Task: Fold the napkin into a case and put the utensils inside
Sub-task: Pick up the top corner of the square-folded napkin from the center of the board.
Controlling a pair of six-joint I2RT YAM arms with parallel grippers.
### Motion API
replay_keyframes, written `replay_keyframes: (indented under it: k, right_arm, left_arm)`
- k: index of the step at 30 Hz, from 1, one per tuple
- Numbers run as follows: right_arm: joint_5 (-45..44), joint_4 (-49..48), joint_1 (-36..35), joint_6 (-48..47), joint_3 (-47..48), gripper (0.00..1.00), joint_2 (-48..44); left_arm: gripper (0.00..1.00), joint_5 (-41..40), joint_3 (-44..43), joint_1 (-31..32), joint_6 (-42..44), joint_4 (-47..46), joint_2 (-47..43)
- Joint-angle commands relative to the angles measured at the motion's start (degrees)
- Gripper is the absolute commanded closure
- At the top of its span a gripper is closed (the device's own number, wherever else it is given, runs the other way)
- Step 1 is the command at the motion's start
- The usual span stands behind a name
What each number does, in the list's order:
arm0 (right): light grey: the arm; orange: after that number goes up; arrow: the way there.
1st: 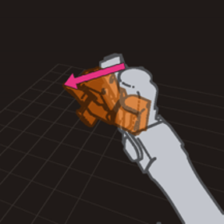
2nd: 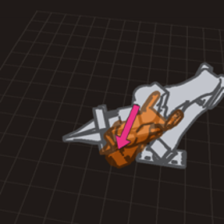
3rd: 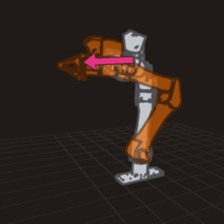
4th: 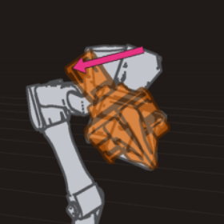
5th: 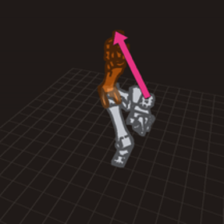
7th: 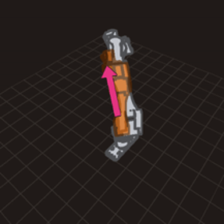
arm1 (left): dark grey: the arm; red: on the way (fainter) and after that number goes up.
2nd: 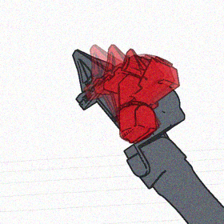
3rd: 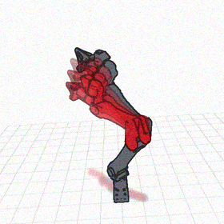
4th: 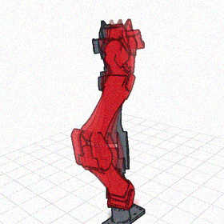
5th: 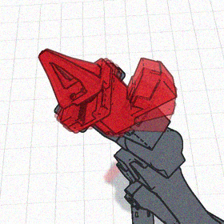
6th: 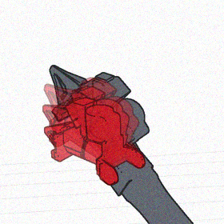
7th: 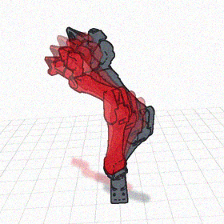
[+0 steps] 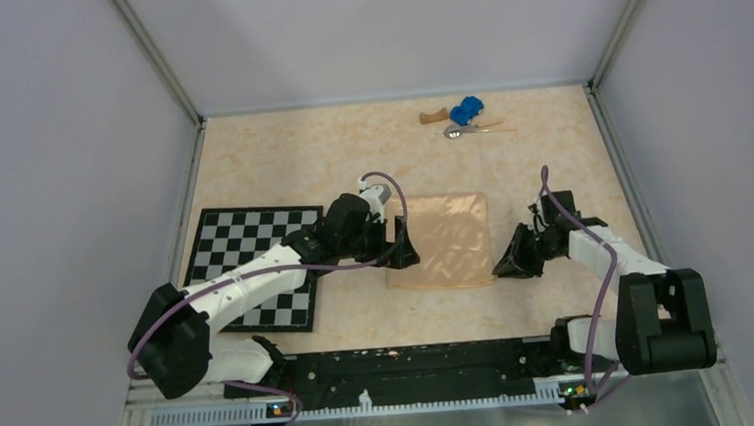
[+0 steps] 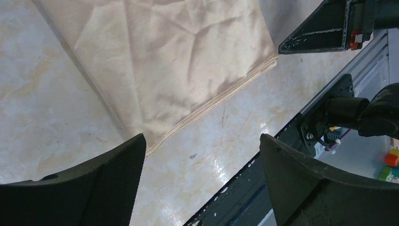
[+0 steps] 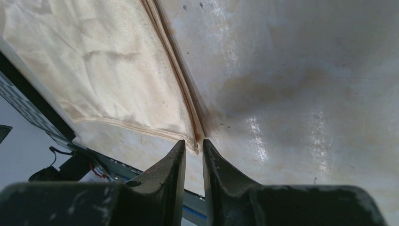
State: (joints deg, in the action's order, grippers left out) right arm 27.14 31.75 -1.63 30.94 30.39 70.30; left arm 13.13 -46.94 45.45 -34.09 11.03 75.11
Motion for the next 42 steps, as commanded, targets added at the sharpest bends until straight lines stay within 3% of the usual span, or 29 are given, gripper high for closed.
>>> replay_keyframes:
  k: [1,28,42]
  right_arm:
    - [1.60,-2.70,0.00,0.14,-0.11,0.81,0.87]
    - [-0.25,-2.05,-4.50,0.67,-0.07,0.78,2.21]
    - [1.30,-1.25,-4.71,0.67,1.30,1.00,-0.52]
  left_arm:
    - [0.06,-1.06,0.36,-0.10,0.53,-0.39,-1.61]
    - [0.06,-0.69,1.53,-0.27,-0.28,-1.18,-2.43]
    - [0.06,-2.81,4.86,-1.76,-2.29,-0.03,-0.67]
